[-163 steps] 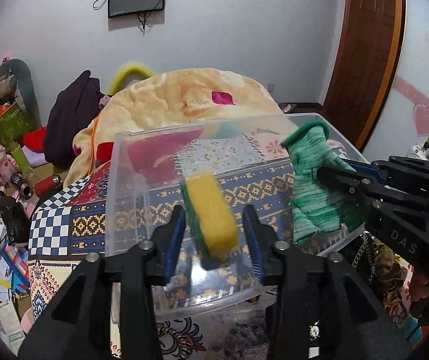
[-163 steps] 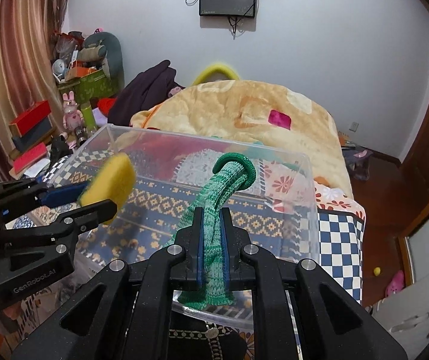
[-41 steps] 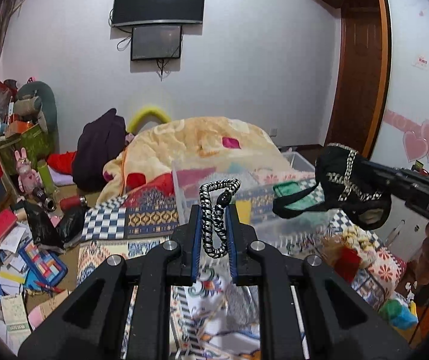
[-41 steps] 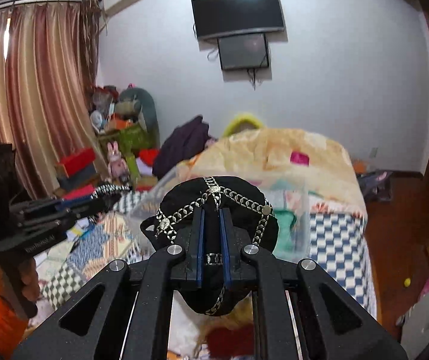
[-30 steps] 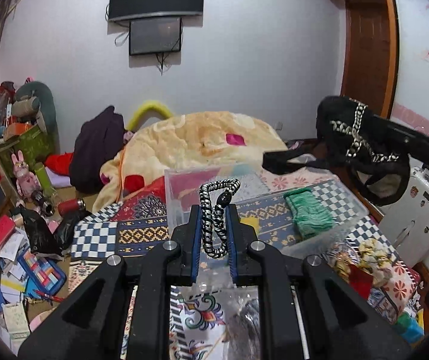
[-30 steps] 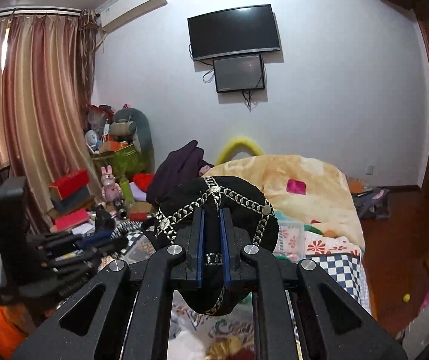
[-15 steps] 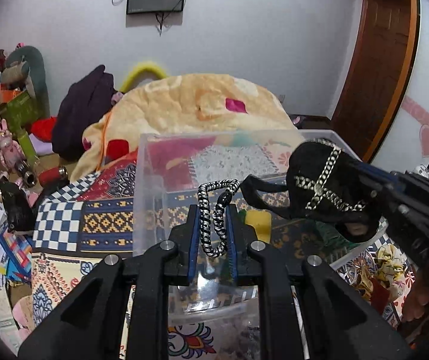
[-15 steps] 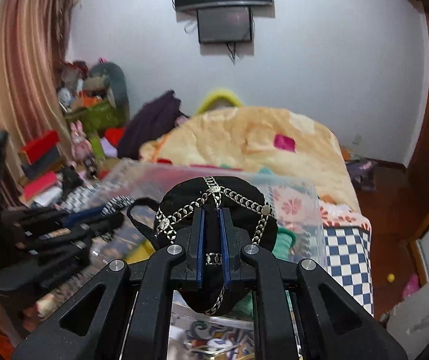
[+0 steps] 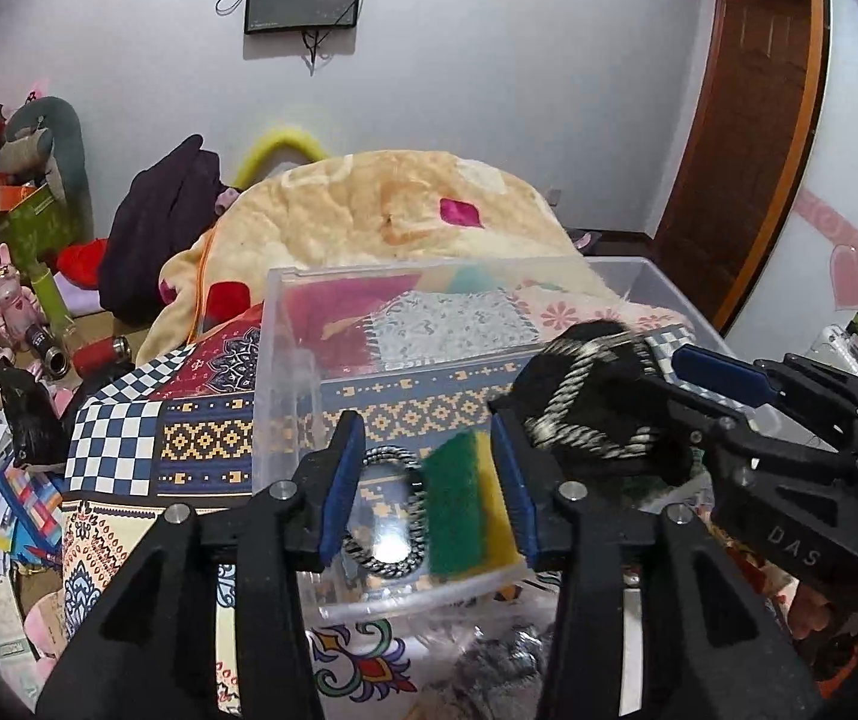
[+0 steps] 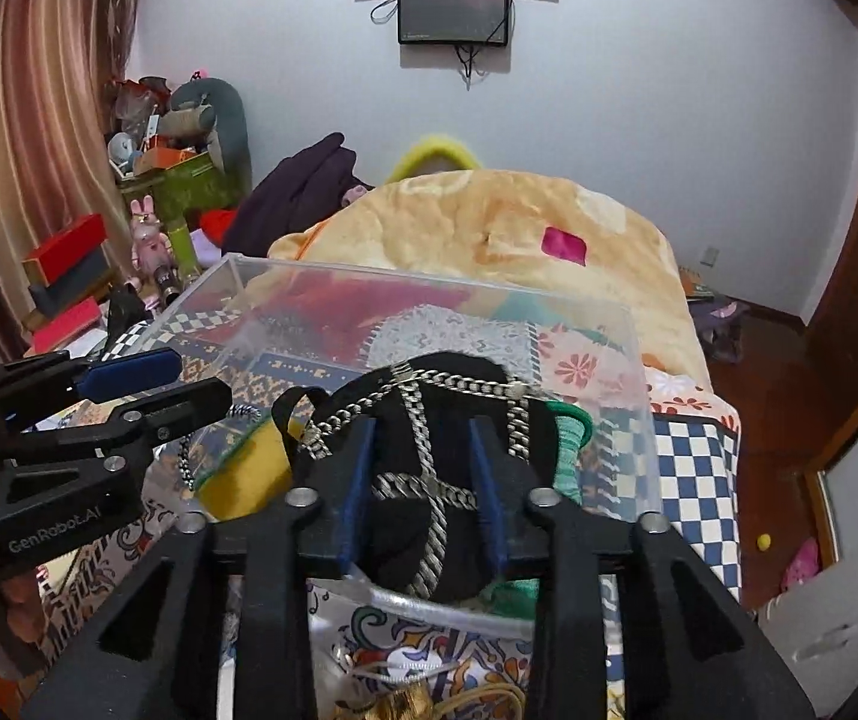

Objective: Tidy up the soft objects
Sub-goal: 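Lower bracelet and black bag into the clear box and release both, then grasp the grey mesh bag with the left tool while the right tool grasps the red pouch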

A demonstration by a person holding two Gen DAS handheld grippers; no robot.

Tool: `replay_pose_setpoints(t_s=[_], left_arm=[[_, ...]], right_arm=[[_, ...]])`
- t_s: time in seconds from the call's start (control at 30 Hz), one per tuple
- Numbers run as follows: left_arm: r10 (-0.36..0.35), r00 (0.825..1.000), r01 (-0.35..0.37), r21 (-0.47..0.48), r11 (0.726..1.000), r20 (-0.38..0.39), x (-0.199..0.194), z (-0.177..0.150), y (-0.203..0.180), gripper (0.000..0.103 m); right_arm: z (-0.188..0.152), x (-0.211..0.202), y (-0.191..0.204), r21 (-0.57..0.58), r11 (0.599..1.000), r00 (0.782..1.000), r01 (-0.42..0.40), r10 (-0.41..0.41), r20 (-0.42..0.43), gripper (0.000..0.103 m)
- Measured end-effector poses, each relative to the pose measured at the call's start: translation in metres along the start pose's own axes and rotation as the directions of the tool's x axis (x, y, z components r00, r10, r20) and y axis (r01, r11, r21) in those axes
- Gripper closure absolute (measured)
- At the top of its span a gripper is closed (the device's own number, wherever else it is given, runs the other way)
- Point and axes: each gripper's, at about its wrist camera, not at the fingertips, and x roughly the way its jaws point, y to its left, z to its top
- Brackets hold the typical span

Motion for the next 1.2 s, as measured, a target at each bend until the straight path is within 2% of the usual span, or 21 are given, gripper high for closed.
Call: replay_pose_setpoints(t_s=[0.07,0.3,0.33,0.43,0.5,0.57,0.77,0.93,1.07,1.2], left_arm=[[-0.006,1.000,0.006,0.000,1.000,0.022,-0.010,0.001,-0.001,0.050],[-0.025,0.994,0.023,0.025,0.999,0.103,-0.051,-0.002,-0.008,0.037],[-0.025,0.993,0.022,0.027,0.999,0.115,-0.057,-0.003,-0.008,0.033],[-0.022,0.989,0.017,0.036,0.999,0.146,-0.075,-0.008,-0.009,0.023],[-0.020,0.987,0.013,0.044,0.999,0.159,-0.084,-0.014,-0.009,0.018],[-0.012,0.987,0.003,0.053,0.999,0.162,-0.091,-0.021,-0.009,0.012],[-0.008,0.993,0.002,0.051,0.999,0.114,-0.093,-0.049,-0.007,0.009],[0.014,0.999,-0.016,0.066,0.998,0.044,-0.080,-0.075,-0.008,0.008],[0.002,1.000,-0.001,0.031,1.000,-0.025,-0.065,-0.091,-0.004,0.008],[0.005,0.998,-0.005,0.003,1.000,-0.061,-0.050,-0.099,0.000,0.009]], right_arm=[[0.000,-0.008,-0.001,-0.003,1.000,1.000,0.004,-0.004,0.019,0.060],[0.001,-0.046,-0.010,0.016,1.000,0.995,-0.004,0.002,0.101,0.052],[0.001,-0.054,-0.011,0.020,1.000,0.993,-0.005,0.002,0.116,0.049],[-0.005,-0.073,-0.015,0.030,0.999,0.987,-0.011,0.006,0.159,0.030],[-0.009,-0.082,-0.016,0.032,0.999,0.983,-0.009,0.003,0.182,0.020],[-0.016,-0.087,-0.016,0.027,1.000,0.982,0.000,-0.006,0.189,0.019],[-0.039,-0.084,-0.016,0.028,1.000,0.991,-0.007,0.003,0.136,0.019],[-0.063,-0.067,-0.012,0.036,0.999,0.999,-0.023,0.022,0.046,0.019],[-0.079,-0.055,-0.011,0.058,0.997,0.998,-0.056,0.057,-0.015,0.019],[-0.087,-0.042,-0.008,0.059,0.996,0.996,-0.066,0.069,-0.055,0.019]])
